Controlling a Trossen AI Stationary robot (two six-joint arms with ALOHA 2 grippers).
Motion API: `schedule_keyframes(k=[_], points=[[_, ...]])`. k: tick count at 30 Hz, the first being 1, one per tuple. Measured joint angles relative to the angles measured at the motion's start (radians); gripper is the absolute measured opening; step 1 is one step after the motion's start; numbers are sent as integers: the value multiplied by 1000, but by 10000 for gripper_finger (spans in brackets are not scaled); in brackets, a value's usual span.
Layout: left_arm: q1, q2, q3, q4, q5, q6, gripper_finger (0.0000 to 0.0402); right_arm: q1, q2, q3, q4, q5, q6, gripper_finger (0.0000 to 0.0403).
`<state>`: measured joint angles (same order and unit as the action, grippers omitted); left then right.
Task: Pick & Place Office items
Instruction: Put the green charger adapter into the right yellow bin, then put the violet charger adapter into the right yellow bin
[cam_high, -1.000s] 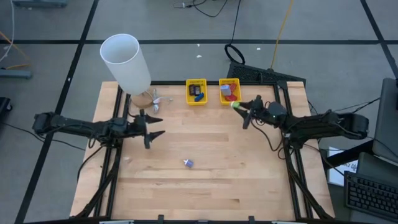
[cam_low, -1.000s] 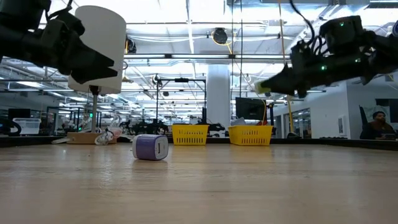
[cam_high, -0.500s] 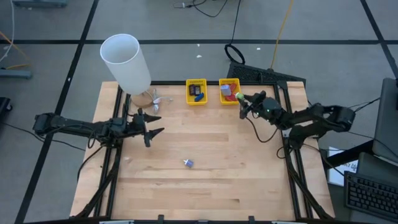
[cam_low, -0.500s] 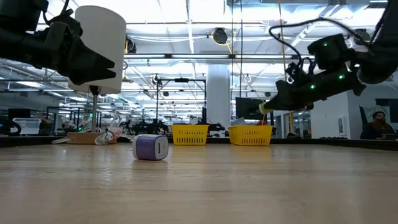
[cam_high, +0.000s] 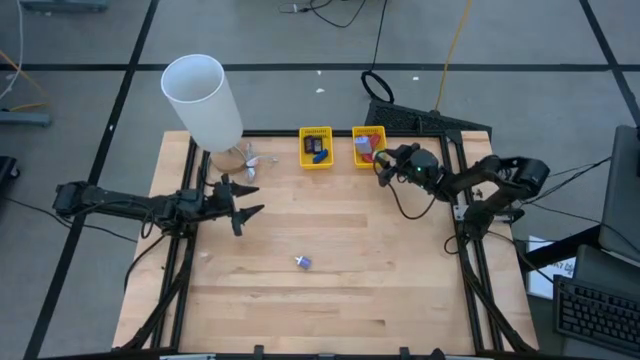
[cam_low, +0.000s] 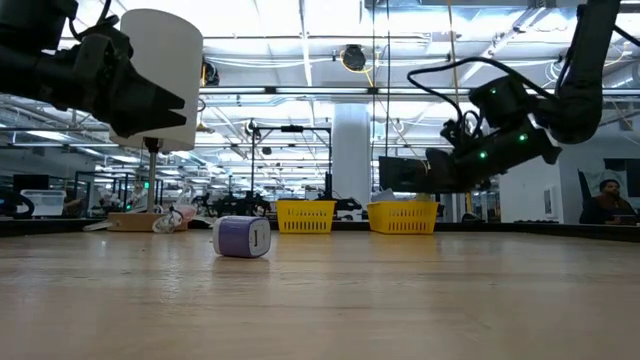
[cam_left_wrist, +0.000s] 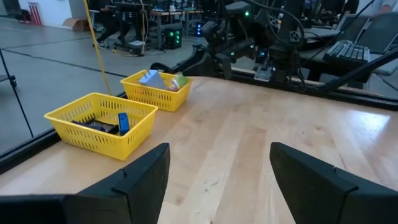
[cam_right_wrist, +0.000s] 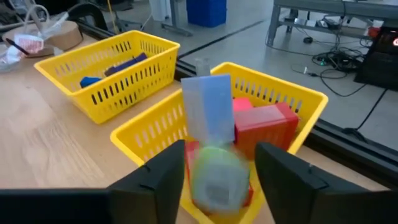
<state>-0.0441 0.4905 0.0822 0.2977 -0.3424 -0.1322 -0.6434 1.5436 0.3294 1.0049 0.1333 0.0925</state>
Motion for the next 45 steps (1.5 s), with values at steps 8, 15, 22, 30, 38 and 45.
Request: schedule_keyframes(k=[8, 15, 22, 30, 38, 45], points=[[0, 0, 0, 0, 0, -112, 274, 0, 0, 1, 17, -5, 0, 244], [0, 0, 0, 0, 1, -137, 274, 24, 0, 0, 106, -148, 62, 253], [0, 0, 0, -2, 1, -225, 274, 39, 0, 0, 248, -438, 174, 253], [0, 0, 0, -2, 29, -266, 274, 132, 0, 0, 389, -785, 265, 253], [-57, 74, 0, 61, 88, -282, 274, 233, 0, 0, 410, -815, 205, 253], [-189, 398, 37, 316, 81, -105, 258, 230, 0, 0, 413, -783, 201, 253]])
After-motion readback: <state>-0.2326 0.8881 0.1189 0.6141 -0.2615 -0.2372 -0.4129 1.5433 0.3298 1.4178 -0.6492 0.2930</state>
